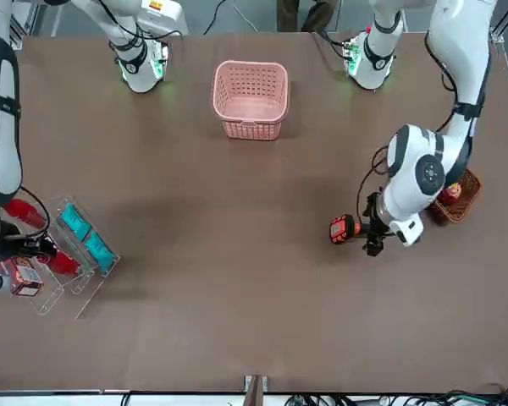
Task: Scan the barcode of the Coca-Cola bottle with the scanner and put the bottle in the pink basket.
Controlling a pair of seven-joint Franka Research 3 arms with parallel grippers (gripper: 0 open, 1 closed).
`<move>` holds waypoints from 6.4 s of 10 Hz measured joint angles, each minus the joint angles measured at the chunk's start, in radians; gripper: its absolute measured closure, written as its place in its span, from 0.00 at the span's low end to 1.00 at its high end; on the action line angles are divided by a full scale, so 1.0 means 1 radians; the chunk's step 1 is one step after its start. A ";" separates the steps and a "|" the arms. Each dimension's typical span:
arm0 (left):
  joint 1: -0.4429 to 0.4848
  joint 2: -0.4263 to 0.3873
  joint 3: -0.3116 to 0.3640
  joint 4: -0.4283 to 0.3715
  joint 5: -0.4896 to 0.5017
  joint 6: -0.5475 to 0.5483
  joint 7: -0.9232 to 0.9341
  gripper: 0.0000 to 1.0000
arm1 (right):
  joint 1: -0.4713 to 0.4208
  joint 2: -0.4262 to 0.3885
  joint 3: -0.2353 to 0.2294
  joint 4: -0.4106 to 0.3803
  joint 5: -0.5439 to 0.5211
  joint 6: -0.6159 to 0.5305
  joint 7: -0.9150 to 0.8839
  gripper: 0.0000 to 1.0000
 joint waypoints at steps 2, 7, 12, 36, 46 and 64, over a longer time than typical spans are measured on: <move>0.009 0.005 0.004 -0.028 0.071 0.026 -0.038 0.00 | -0.001 0.015 0.000 0.000 0.000 0.021 -0.001 0.38; 0.036 0.041 -0.004 -0.029 0.112 0.080 -0.042 0.00 | -0.001 0.025 0.000 0.000 0.000 0.023 -0.004 0.43; 0.036 0.065 -0.017 -0.029 0.112 0.137 -0.047 0.00 | -0.001 0.034 -0.001 0.000 -0.001 0.023 -0.016 0.61; 0.061 0.092 -0.183 0.306 0.039 -0.057 -0.208 0.63 | 0.449 -0.132 0.029 0.079 0.105 -0.309 0.392 0.68; 0.015 0.093 -0.279 0.326 -0.416 0.040 0.117 0.63 | 0.715 -0.201 0.029 -0.359 0.555 0.390 0.493 0.68; -0.011 0.067 -0.248 0.248 -0.422 0.095 0.117 0.63 | 0.649 -0.101 0.014 -0.298 0.803 0.427 0.386 0.68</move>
